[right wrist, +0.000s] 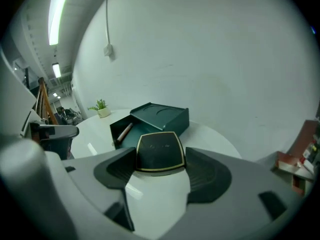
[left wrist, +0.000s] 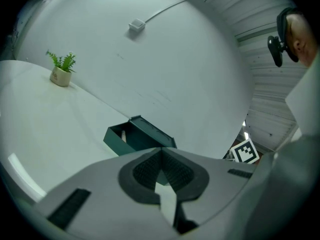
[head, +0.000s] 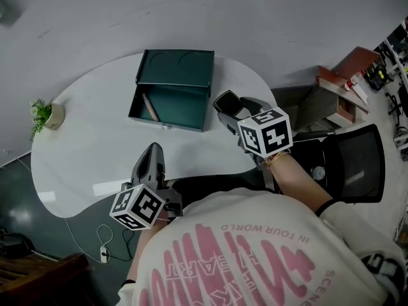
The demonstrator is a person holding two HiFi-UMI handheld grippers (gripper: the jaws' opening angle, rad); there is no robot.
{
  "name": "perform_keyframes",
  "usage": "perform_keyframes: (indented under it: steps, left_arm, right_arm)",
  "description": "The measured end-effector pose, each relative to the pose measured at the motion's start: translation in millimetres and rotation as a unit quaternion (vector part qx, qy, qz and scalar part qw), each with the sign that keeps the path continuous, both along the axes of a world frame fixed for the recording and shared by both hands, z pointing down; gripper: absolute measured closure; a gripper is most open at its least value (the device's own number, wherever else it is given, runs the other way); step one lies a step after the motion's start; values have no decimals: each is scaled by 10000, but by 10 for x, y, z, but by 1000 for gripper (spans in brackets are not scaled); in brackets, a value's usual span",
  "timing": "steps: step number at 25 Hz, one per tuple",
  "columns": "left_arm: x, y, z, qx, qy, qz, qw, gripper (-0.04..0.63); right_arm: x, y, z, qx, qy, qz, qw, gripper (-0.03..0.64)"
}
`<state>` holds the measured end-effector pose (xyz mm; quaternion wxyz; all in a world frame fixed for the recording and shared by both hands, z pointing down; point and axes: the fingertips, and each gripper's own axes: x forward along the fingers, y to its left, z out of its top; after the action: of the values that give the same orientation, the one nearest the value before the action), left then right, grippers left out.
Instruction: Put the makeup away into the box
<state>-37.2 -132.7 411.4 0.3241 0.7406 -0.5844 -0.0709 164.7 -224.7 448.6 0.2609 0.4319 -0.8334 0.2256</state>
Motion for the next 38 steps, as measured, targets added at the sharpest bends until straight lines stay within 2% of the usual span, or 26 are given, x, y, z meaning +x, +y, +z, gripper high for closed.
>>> perform_keyframes:
  steps: [5,10,15,20,24,31,38]
  left_arm:
    - [-162,-86,-192,233,-80,-42,9997,594]
    - [-439,-229,-210,233,-82,36,9997,594]
    - [-767,-460,-281,330,-35,255,9991,594]
    - [-1162,-757,-311,369,-306,573,9972,594]
    - [-1448,-940,-221,234,-424,825,9954,594]
    - [-1820,-1205,-100,199,-305,1086,9934,594]
    - [-2007,-1318,60,89,-112,1266,9918,594]
  right_arm:
    - [-338,27,-85,-1,58,-356,9993,301]
    - [-666,-17,-63,-138,39,-449,9989,301]
    - [-908,-102,53,-452,168,-337,9983,301]
    - [-1201,-184,176,-835,288,-133,9960,301]
    - [-1379,-279,282,-990,661,-106,9928,301]
    - [-1579,-510,491,-1092,1409,-300,9835,301]
    - [-1703,-541,716,-1506,1594,-245,9754,299]
